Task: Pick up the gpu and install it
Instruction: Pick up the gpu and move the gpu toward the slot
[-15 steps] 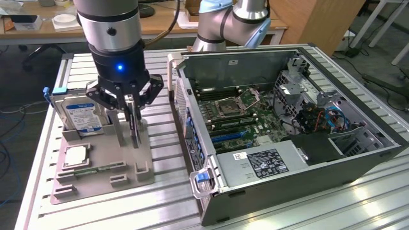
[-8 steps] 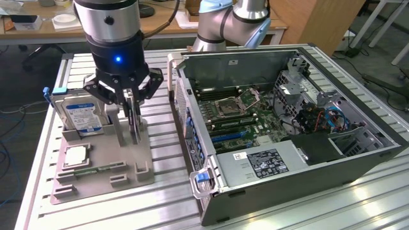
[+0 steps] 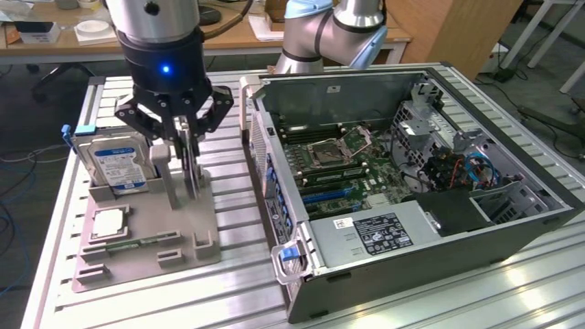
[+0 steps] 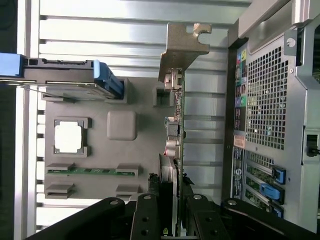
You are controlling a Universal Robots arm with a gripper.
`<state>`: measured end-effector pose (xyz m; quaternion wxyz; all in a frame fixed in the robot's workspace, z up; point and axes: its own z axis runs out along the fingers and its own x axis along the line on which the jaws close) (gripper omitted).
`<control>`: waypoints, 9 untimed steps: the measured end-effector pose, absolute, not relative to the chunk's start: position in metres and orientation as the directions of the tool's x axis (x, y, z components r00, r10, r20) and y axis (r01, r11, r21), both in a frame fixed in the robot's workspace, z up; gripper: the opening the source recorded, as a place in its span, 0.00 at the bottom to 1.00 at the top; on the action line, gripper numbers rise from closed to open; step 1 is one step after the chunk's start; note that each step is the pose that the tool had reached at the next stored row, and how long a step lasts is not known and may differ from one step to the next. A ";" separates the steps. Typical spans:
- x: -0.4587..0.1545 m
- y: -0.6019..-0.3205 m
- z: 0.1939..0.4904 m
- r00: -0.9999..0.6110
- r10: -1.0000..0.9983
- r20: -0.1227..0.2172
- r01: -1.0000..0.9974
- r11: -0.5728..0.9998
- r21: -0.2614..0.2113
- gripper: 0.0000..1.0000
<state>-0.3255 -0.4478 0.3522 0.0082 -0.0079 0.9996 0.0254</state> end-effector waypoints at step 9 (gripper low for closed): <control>-0.325 -0.448 0.370 -1.000 -0.015 -0.017 -0.016 0.999 0.051 0.27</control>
